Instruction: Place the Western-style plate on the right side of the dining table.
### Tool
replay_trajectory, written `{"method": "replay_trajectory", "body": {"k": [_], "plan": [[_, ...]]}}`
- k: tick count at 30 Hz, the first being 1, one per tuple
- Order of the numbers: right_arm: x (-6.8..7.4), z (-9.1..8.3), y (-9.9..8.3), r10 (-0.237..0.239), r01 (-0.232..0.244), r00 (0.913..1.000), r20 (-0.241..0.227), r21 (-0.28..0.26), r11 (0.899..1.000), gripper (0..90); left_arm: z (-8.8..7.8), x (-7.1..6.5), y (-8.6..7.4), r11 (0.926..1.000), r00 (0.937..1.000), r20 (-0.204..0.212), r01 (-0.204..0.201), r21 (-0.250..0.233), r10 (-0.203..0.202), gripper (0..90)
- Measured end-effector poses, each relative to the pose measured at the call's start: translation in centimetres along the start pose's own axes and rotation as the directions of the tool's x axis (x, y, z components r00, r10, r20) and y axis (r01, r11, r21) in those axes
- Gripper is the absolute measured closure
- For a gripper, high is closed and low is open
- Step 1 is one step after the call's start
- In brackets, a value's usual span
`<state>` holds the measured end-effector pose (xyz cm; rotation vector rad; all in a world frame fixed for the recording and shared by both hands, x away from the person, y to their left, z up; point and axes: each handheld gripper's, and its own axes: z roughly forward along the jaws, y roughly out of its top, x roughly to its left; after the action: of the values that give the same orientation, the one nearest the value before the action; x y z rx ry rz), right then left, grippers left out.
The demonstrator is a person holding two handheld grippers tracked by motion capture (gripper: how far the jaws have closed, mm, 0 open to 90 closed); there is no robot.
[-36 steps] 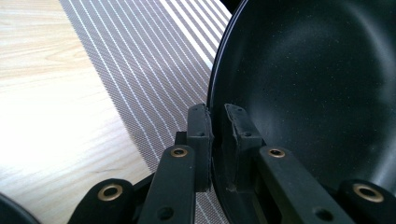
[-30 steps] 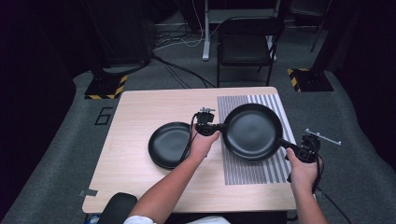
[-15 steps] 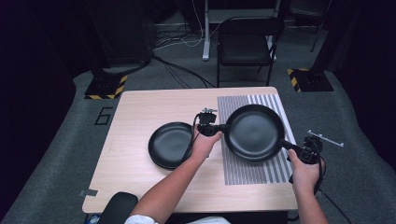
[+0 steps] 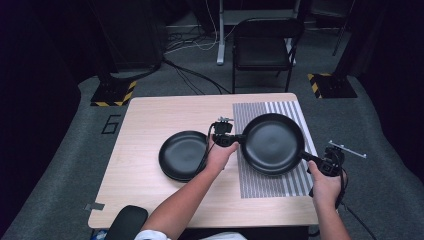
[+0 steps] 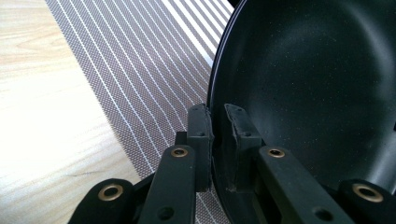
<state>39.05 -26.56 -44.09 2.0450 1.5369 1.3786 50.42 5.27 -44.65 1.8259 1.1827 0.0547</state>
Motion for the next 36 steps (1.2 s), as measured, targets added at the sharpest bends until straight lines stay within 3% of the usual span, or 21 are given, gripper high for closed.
{"method": "replay_trajectory", "body": {"k": [19,36], "plan": [[-0.7,1.2,0.7,-0.002,0.002,0.9998,0.019,0.010,1.000,85.0,1.6,0.8,0.0,0.9987,0.9987,0.015,0.049,0.013,-0.049,81.5],[-1.9,3.2,1.5,0.010,-0.012,0.9991,0.042,0.035,0.999,84.8,3.6,1.6,0.2,0.9982,0.9984,0.000,0.056,0.024,-0.056,81.6]]}}
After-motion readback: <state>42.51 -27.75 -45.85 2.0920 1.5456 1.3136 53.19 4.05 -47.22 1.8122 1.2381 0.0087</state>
